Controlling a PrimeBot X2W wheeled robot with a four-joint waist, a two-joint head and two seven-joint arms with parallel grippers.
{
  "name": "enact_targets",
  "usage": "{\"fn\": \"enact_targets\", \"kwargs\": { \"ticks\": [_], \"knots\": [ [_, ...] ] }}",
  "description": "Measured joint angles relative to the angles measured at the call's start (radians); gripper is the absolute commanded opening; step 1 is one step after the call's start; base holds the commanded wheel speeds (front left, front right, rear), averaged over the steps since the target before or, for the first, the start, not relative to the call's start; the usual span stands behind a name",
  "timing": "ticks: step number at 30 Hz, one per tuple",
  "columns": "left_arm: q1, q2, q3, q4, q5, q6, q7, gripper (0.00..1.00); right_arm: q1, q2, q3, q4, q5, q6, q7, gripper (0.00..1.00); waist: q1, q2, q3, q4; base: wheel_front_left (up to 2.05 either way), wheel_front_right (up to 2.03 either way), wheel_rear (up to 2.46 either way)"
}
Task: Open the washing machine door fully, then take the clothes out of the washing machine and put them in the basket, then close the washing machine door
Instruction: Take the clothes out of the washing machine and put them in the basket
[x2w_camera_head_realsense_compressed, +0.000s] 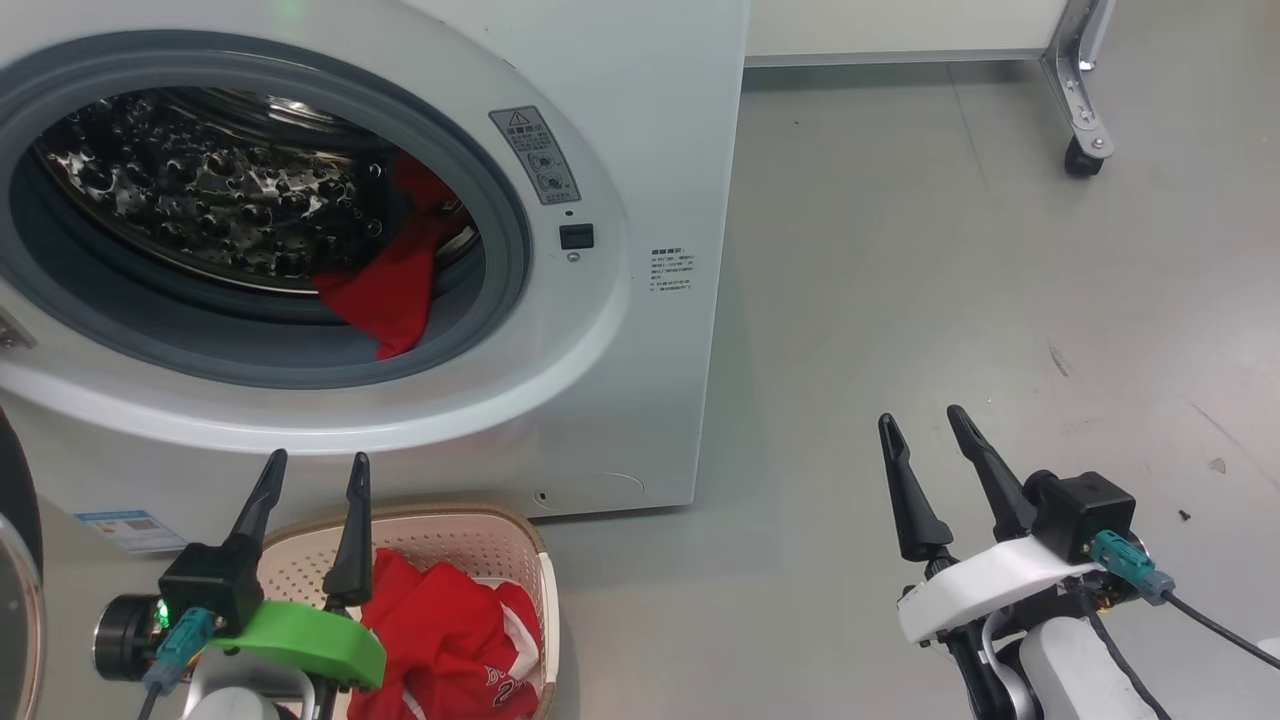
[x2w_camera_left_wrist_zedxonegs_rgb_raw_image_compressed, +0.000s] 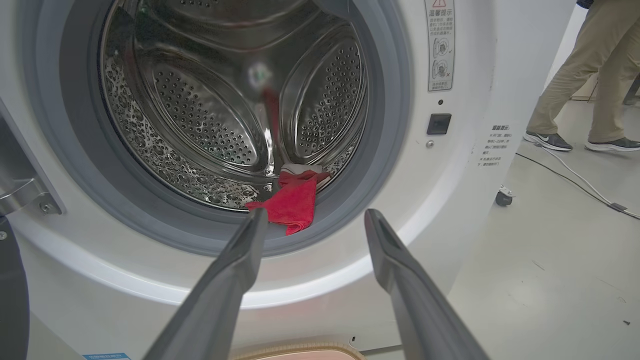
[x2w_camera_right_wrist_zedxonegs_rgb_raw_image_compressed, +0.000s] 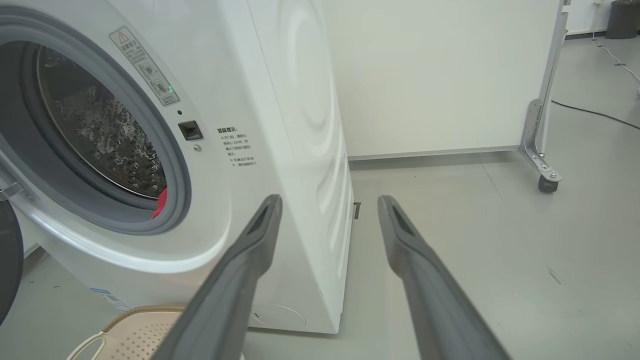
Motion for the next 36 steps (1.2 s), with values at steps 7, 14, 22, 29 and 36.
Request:
{"fn": "enact_targets", "kwargs": {
  "ticks": [7,14,22,29,36],
  "knots": [
    [0.002,0.0,-0.003,-0.001,0.01,0.0,0.0,1.0,0.0,0.0,0.003,0.0,-0.001,0.0,0.0,1.0,0.0,0.0,0.0,-0.001,0.0,0.0,0.0],
    [0.002,-0.001,-0.004,-0.008,0.01,0.0,0.0,1.0,0.0,-0.001,0.008,-0.001,-0.002,0.0,0.0,1.0,0.0,0.0,0.007,-0.004,0.0,0.0,0.0],
    [0.002,0.0,0.002,-0.029,0.013,0.0,0.0,1.0,0.0,-0.003,0.025,-0.014,-0.007,0.0,0.0,1.0,0.0,0.0,0.049,-0.013,0.0,0.0,0.0],
    [-0.011,0.028,0.014,-0.056,0.019,0.0,0.002,1.0,-0.001,-0.007,0.026,-0.031,-0.008,0.0,0.0,1.0,0.0,0.0,0.117,-0.031,0.0,0.0,0.0],
    [-0.105,0.063,0.055,-0.073,0.012,0.0,0.05,1.0,-0.021,-0.007,0.038,-0.048,-0.008,0.0,0.0,1.0,0.0,0.0,0.191,-0.053,0.0,0.0,0.0]
  ]
}}
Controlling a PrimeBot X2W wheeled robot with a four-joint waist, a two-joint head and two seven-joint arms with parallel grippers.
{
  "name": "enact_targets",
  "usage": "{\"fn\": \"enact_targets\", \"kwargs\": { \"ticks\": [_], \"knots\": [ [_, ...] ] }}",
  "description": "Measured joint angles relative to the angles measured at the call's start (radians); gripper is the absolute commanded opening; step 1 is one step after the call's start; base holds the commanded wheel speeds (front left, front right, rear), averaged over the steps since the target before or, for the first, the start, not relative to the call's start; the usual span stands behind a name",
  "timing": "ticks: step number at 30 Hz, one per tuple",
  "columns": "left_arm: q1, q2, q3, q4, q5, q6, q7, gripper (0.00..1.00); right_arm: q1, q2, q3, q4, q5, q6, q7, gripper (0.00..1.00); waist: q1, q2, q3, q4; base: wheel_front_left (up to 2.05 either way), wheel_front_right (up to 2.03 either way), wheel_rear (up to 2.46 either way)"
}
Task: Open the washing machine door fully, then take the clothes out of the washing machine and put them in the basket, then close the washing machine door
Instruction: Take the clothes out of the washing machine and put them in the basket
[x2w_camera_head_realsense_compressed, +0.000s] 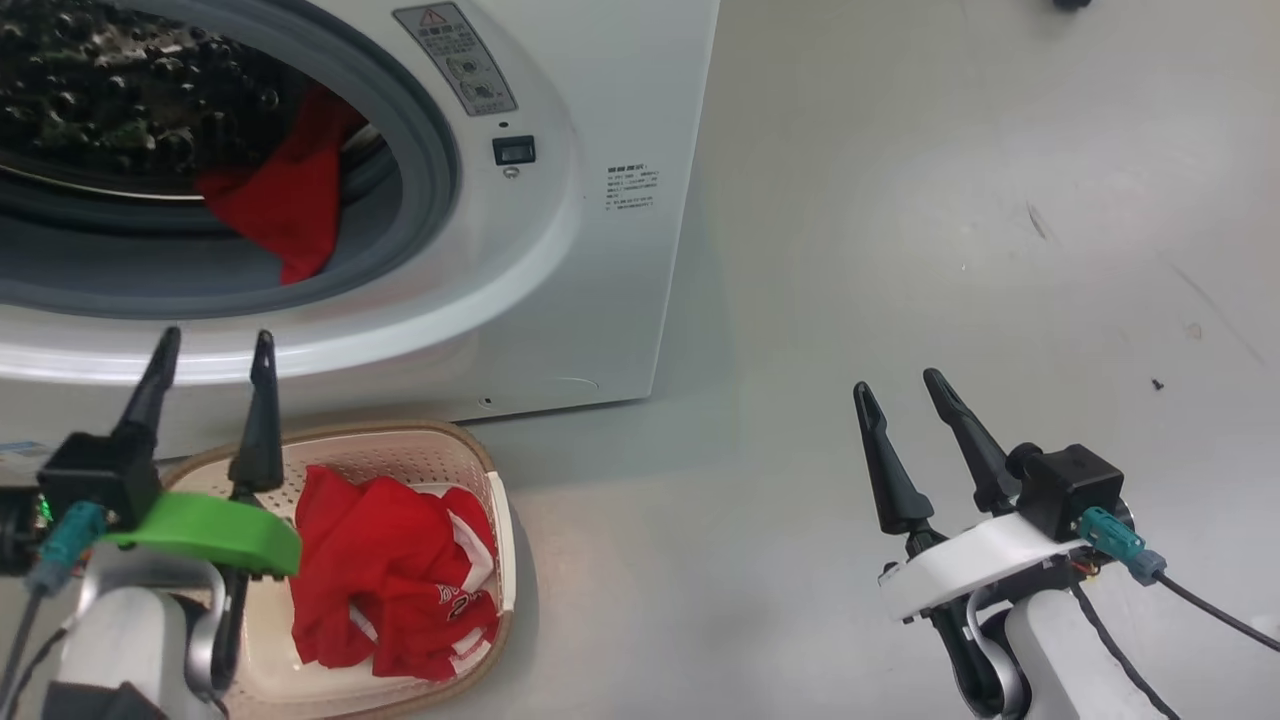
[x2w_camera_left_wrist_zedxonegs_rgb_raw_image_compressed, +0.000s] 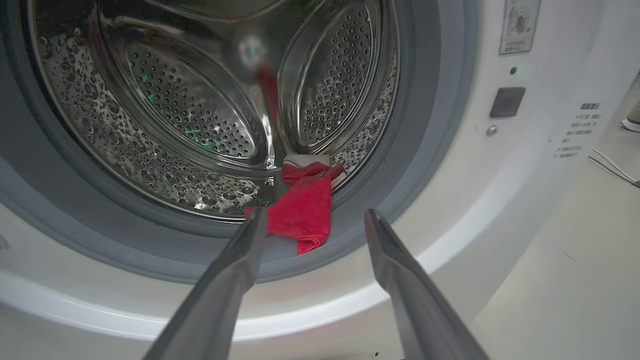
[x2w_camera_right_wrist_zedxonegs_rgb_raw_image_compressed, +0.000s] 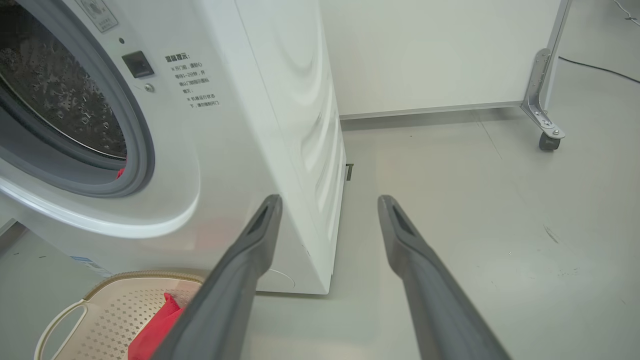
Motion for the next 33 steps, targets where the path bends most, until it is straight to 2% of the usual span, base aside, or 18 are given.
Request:
{"fn": "enact_targets", "kwargs": {
  "ticks": [8,16,25,33],
  "knots": [
    [-0.165,0.056,0.066,-0.007,-0.052,0.0,0.106,1.0,-0.06,0.001,0.018,-0.024,0.0,0.0,0.0,1.0,0.0,0.0,0.106,-0.039,0.0,0.0,0.0],
    [-0.336,0.096,0.127,0.048,-0.127,0.0,0.231,1.0,-0.105,0.007,0.03,-0.028,0.002,0.0,0.0,1.0,0.0,0.0,0.197,-0.089,0.0,0.0,0.0],
    [-0.517,0.151,0.121,0.168,-0.15,-0.002,0.38,1.0,-0.136,0.01,0.04,-0.029,0.002,0.0,0.0,1.0,0.0,0.0,0.271,-0.148,0.0,0.0,0.0],
    [-0.614,0.157,0.111,0.265,-0.17,-0.01,0.449,1.0,-0.146,0.012,0.047,-0.029,0.002,0.0,0.0,1.0,0.0001,0.0,0.306,-0.173,0.0,0.0,0.0]
  ]
}}
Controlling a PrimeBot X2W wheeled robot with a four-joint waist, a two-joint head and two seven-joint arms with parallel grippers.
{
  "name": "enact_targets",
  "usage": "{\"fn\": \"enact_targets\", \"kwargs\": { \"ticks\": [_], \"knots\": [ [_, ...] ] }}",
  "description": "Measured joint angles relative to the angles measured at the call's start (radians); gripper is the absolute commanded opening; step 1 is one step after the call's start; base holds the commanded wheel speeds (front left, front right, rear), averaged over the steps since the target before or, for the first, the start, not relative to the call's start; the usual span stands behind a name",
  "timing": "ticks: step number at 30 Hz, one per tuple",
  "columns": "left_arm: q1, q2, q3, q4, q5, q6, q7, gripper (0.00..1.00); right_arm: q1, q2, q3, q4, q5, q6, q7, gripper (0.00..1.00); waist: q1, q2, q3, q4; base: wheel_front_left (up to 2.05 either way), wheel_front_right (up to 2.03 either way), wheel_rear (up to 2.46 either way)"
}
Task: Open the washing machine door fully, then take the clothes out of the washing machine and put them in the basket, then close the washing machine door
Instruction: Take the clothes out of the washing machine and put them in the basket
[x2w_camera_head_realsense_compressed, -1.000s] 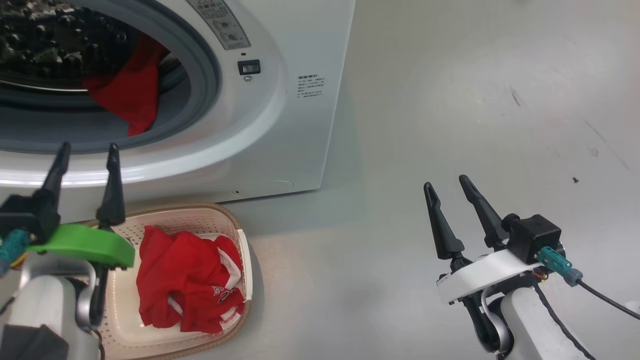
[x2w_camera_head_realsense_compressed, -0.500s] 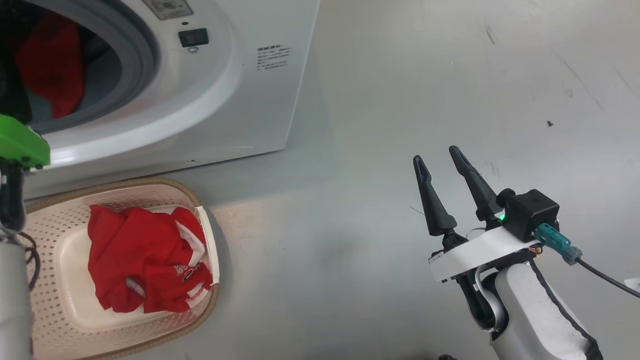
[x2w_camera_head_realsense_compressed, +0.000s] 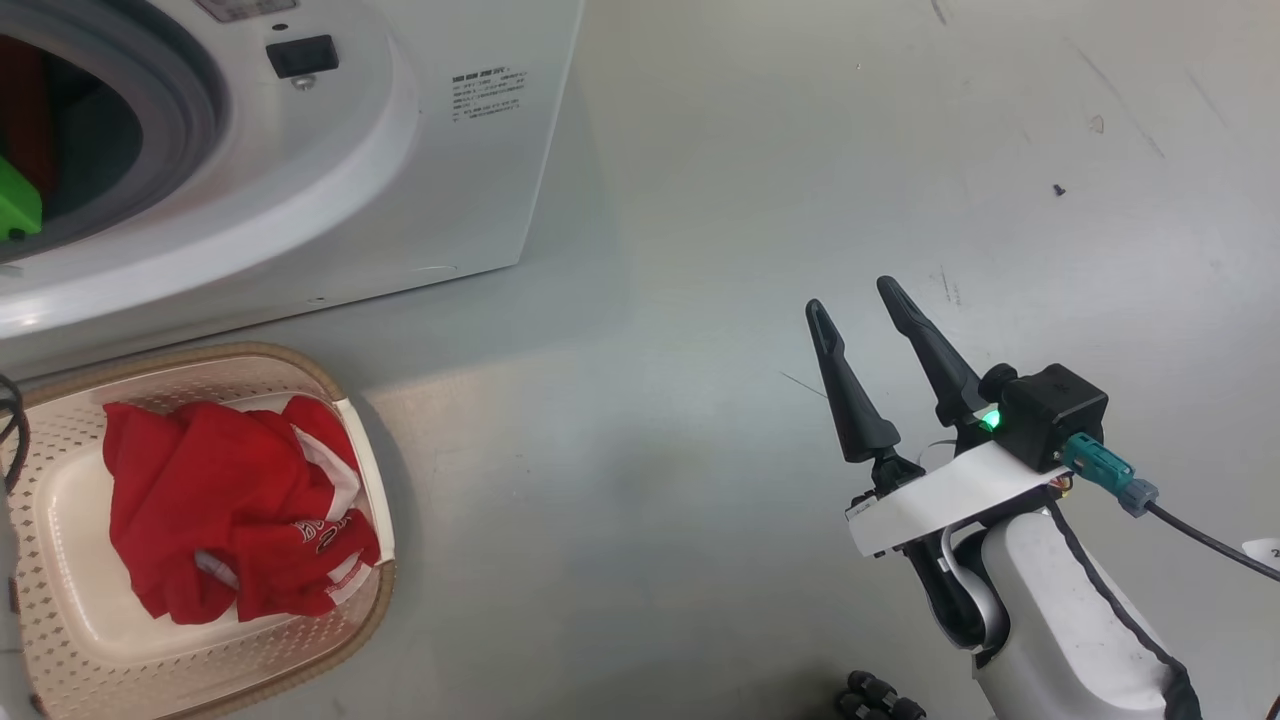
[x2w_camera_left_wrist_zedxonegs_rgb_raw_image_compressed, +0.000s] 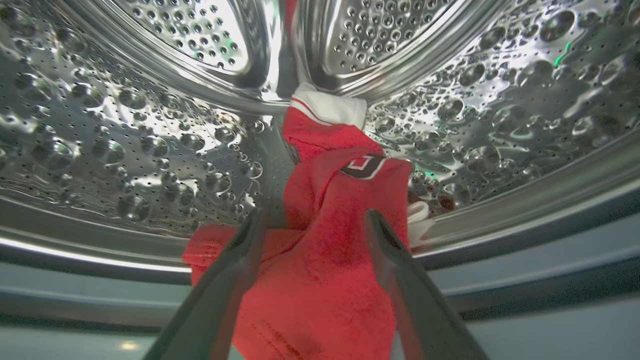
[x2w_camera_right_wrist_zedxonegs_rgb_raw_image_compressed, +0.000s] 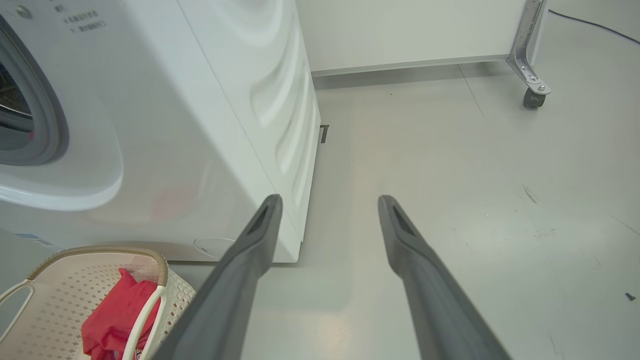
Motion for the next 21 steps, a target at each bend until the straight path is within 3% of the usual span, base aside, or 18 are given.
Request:
{"fn": "enact_targets", "kwargs": {
  "ticks": [21],
  "knots": [
    [-0.136,0.027,-0.069,0.182,0.019,-0.019,0.068,1.0,-0.018,0.0,0.012,0.003,-0.002,0.0,0.0,1.0,0.0,0.0,0.026,-0.01,0.0,0.0,0.0]
  ]
}}
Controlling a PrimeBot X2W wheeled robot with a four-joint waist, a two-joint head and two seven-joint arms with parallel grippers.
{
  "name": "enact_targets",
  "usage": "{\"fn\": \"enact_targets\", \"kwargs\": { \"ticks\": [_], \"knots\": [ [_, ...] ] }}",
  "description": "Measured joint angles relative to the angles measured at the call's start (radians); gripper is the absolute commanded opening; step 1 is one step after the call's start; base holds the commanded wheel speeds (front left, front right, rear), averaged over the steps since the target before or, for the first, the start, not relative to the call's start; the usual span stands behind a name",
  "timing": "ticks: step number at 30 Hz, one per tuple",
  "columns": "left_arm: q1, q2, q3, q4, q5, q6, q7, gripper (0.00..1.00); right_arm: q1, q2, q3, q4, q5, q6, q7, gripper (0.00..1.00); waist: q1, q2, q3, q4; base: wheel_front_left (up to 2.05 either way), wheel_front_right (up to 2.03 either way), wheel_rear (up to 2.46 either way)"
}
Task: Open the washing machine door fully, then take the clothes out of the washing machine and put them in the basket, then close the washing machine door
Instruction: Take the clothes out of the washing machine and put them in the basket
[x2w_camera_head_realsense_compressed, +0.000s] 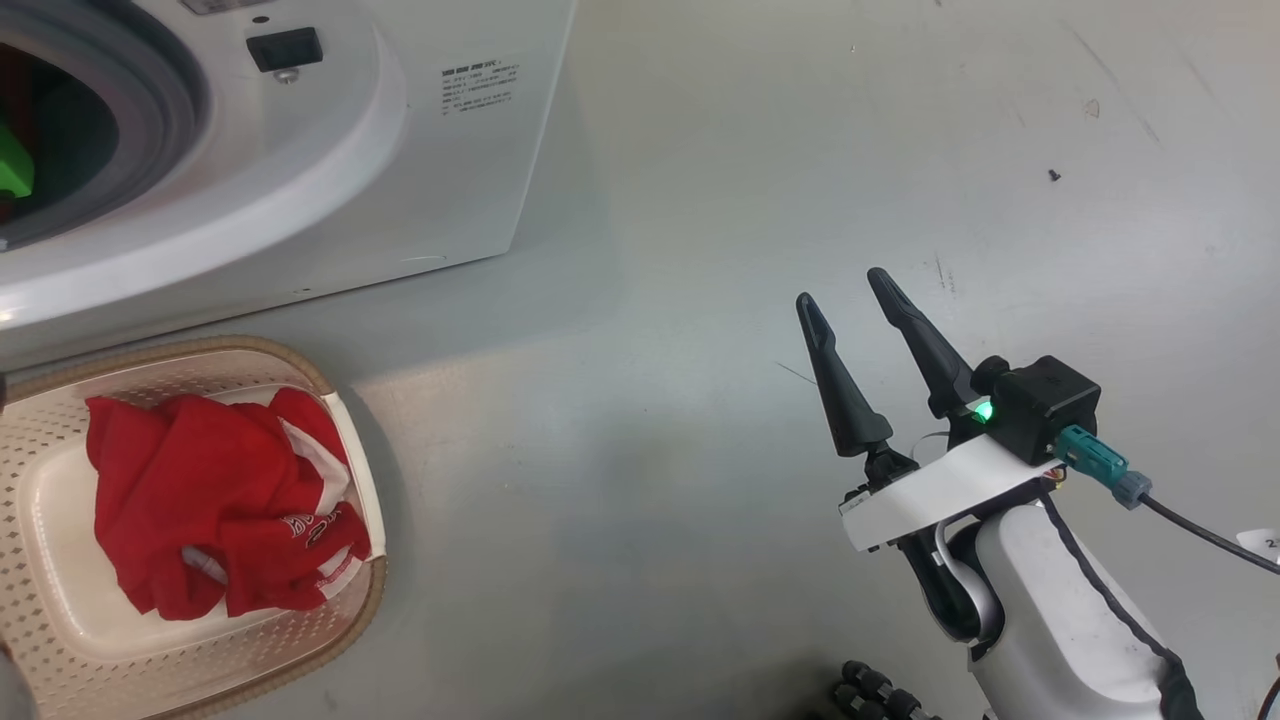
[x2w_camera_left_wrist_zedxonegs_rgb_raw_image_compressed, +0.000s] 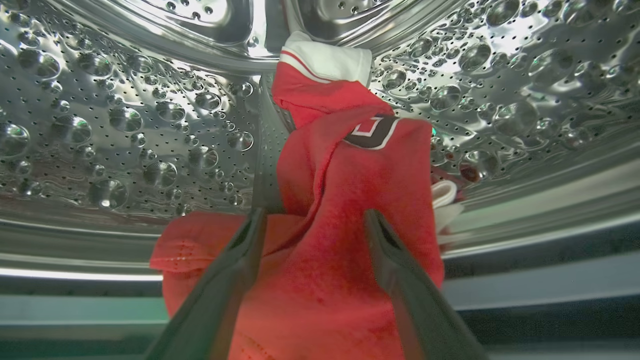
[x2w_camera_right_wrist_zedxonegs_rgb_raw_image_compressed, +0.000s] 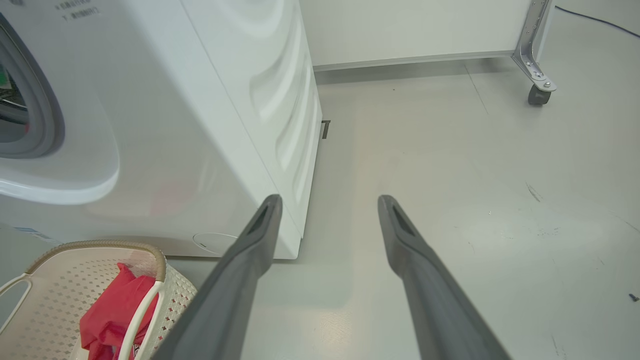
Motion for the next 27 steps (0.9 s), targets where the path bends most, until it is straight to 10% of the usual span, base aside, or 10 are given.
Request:
{"fn": "enact_targets", "kwargs": {
  "ticks": [21,23,24,27],
  "knots": [
    [-0.073,-0.009,-0.029,0.151,-0.019,-0.017,0.004,1.0,-0.012,-0.001,0.014,0.006,-0.002,0.0,0.0,1.0,0.0,0.0,0.001,-0.005,0.0,0.0,0.0],
    [-0.081,-0.012,-0.024,0.167,-0.034,-0.017,0.022,0.18,-0.012,-0.002,0.014,0.006,-0.002,0.0,0.0,1.0,0.0,0.0,0.001,-0.005,0.0,0.0,0.0],
    [-0.085,-0.015,-0.024,0.174,-0.041,-0.018,0.032,0.0,-0.012,-0.002,0.014,0.006,-0.002,0.0,0.0,1.0,0.0,0.0,0.001,-0.004,0.0,0.0,0.0],
    [-0.099,-0.029,-0.024,0.188,-0.068,-0.025,0.044,0.0,-0.012,-0.002,0.012,0.007,-0.002,0.0,0.0,1.0,0.0,0.0,0.001,-0.003,0.0,0.0,0.0]
  ]
}}
